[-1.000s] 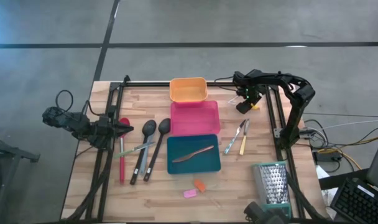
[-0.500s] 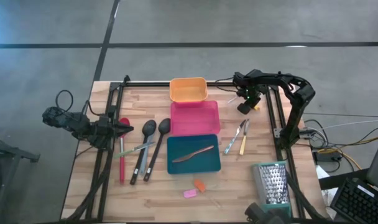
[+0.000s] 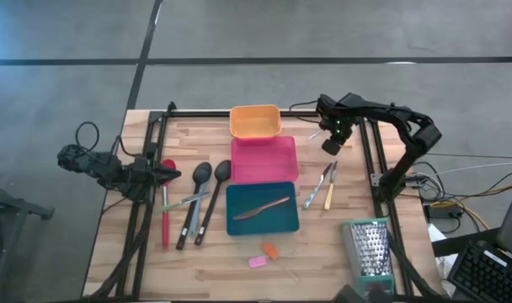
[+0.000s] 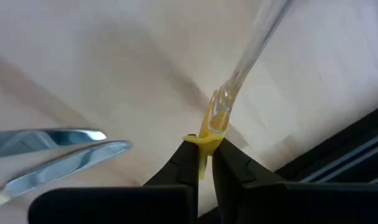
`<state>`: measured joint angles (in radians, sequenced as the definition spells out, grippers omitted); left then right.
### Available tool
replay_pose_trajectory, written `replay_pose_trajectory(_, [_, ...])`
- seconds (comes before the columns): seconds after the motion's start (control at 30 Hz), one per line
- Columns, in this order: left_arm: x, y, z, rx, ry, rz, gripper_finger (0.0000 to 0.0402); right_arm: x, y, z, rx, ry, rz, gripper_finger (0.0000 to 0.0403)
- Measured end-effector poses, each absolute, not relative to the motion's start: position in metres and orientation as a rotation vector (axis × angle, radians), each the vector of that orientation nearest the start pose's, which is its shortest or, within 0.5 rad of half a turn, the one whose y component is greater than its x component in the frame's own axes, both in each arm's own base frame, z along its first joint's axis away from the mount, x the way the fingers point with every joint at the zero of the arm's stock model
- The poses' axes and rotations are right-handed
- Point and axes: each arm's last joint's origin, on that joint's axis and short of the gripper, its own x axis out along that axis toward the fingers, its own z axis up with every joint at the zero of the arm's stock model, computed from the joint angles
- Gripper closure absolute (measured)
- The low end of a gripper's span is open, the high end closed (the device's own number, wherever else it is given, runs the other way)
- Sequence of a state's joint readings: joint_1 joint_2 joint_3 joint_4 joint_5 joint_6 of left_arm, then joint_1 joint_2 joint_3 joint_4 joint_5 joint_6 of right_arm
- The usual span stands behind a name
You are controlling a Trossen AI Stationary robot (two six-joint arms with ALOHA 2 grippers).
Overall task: Pick & Place Kitchen Items
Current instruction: Put the yellow spatula into the yellow bin
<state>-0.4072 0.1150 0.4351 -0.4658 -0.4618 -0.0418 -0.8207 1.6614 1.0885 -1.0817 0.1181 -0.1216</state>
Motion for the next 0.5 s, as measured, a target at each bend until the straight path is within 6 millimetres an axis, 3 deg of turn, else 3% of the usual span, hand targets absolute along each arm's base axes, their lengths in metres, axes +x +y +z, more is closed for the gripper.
replay_pose_trajectory(0.27, [0.064, -0.014, 0.254, 0.02, 0.131, 0.057, 0.0376, 0.209, -0.177, 0.231, 0.335, 1.487, -0.562, 0.0389])
replay_pose_trajectory(0.5, [0.064, -0.014, 0.254, 0.02, 0.131, 0.057, 0.0376, 0.242, -0.174, 0.272, 0.238, 1.356, -0.54, 0.039])
